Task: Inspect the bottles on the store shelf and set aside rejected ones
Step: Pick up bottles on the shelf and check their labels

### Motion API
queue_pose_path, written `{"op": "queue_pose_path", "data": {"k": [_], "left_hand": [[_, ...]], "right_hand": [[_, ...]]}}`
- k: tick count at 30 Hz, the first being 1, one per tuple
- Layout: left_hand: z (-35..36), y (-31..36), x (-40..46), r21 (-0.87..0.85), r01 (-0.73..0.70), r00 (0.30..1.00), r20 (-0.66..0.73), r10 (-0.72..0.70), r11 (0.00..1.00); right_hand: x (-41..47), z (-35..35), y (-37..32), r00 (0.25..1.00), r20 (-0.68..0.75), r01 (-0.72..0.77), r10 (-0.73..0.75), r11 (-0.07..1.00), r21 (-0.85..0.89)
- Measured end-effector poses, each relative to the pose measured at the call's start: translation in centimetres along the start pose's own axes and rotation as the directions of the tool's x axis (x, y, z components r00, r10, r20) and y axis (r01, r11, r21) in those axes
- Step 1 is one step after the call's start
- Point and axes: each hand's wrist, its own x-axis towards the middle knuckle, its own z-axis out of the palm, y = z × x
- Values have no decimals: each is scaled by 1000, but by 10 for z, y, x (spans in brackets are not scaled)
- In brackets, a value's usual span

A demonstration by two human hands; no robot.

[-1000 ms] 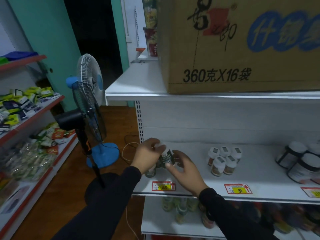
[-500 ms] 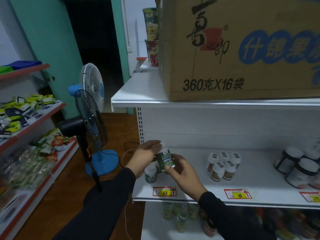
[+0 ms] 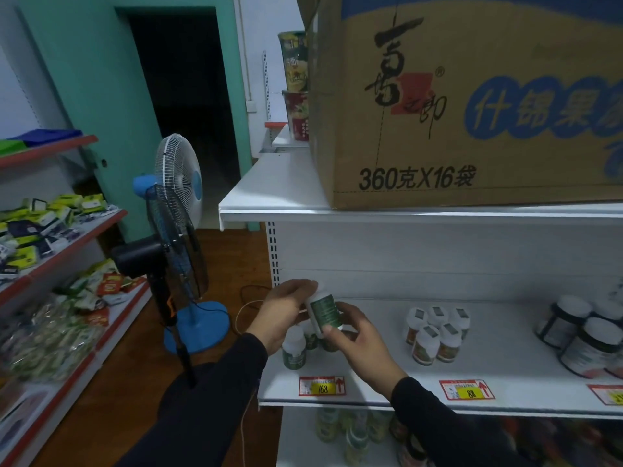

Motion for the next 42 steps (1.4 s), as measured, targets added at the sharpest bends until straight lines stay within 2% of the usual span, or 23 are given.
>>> {"op": "queue_pose_path", "data": {"k": [4,9,17,23,29,32,36,42], "left_hand": [[-4,2,1,-24,-6,1000,15,6,1000],[-4,-3,5,-16,-37,998,-41,37,999],[-8,3,3,11,-47,999,-4,47,999],[-6,2,3,44,-80,995,-49,82,996],[-7,6,1,-45,-29,1000,-9,28,999],[-6,8,-1,-48,-58,998,-21,58,997],[-5,7,0,-45,-67,997,-47,65,997],[-4,6,-1,70,-91,995,-31,93,993]], "right_hand": [[0,0,-1,1000,25,1,-1,1000,11],[0,3,-3,1000,25,4,-6,995,97],[2,4,1,1000,14,-20,19,992,124],[2,6,-1,1000,22,-14,10,989,150],[6,3,1,992,45,-126,118,941,315],[7,3,3,993,52,-116,105,953,279],[5,0,3,997,47,-60,56,992,107],[4,1,5,998,53,-49,43,992,116]]}}
